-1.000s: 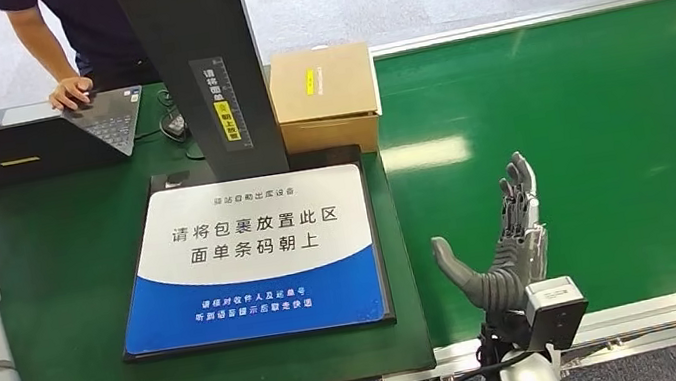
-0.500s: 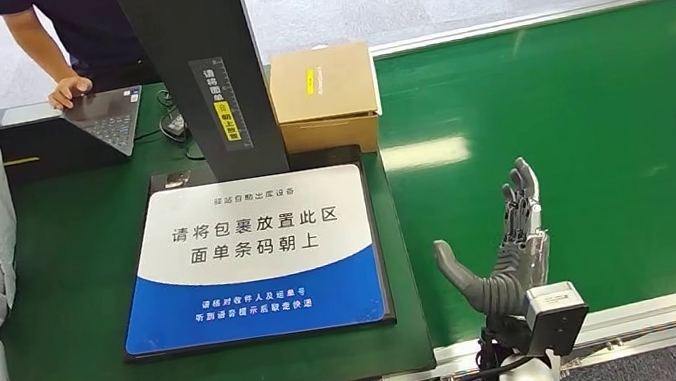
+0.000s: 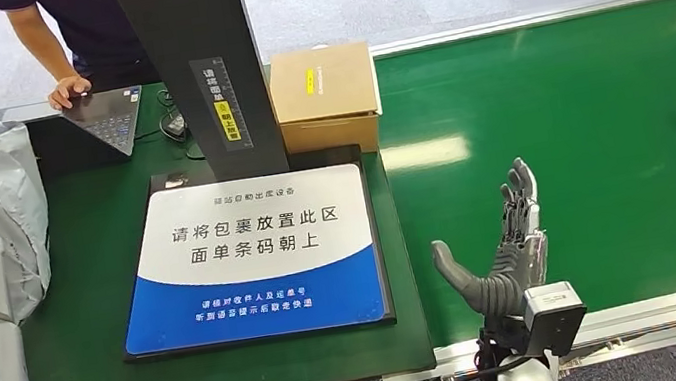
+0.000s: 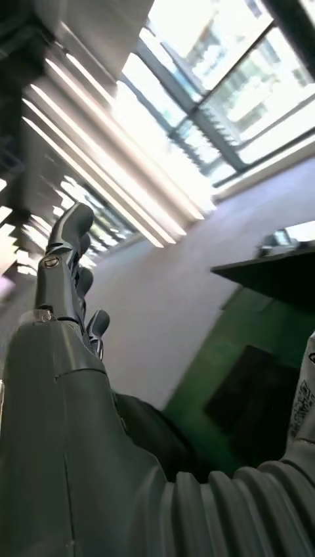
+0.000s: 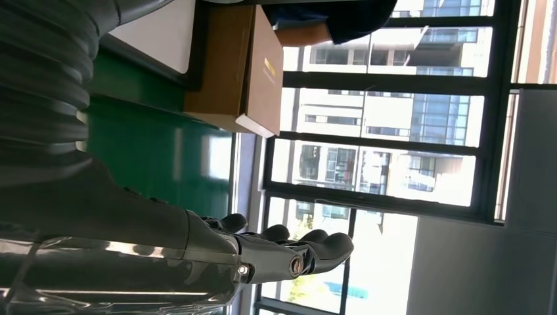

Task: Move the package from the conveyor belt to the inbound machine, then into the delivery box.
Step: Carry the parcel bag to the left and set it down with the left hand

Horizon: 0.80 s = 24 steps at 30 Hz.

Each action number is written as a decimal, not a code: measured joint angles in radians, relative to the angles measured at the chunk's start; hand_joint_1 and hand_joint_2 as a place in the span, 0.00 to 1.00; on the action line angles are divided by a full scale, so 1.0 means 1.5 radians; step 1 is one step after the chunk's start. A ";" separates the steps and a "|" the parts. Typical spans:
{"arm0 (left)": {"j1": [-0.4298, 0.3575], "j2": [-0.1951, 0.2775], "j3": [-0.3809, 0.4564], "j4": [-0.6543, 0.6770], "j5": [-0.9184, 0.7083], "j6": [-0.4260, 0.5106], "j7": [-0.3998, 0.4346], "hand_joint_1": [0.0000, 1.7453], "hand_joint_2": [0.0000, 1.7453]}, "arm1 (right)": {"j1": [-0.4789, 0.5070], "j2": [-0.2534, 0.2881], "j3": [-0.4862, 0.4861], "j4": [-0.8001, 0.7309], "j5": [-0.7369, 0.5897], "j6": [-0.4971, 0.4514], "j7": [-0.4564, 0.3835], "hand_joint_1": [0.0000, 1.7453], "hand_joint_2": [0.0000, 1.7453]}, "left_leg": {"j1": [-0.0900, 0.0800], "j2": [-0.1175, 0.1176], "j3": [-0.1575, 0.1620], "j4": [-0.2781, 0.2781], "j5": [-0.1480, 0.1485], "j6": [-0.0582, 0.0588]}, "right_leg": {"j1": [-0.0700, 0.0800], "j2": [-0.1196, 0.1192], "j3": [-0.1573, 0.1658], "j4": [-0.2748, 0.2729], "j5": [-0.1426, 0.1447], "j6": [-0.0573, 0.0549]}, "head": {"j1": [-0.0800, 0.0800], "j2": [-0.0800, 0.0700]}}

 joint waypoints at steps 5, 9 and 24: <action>-0.033 0.000 0.035 0.035 0.281 -0.319 -0.039 0.00 1.00 | -0.001 0.000 -0.001 0.000 -0.002 0.011 0.002 0.00 1.00 | 0.000 0.000 0.000 0.000 0.000 0.000 | 0.000 0.000 0.000 0.000 0.000 0.000 | 0.000 0.000; -0.036 0.003 0.082 0.052 0.454 -0.487 -0.061 0.00 1.00 | -0.001 0.000 -0.002 -0.001 0.005 0.025 0.009 0.00 1.00 | 0.000 0.001 0.000 0.000 0.001 0.000 | 0.000 0.001 0.000 0.001 0.000 -0.001 | 0.000 0.000; -0.021 0.011 0.115 0.028 0.581 -0.242 -0.145 0.00 1.00 | 0.010 0.008 -0.011 -0.021 0.027 0.036 0.022 0.00 1.00 | 0.000 0.001 -0.001 0.000 0.001 0.000 | 0.000 0.001 -0.001 0.001 0.000 -0.001 | 0.000 0.000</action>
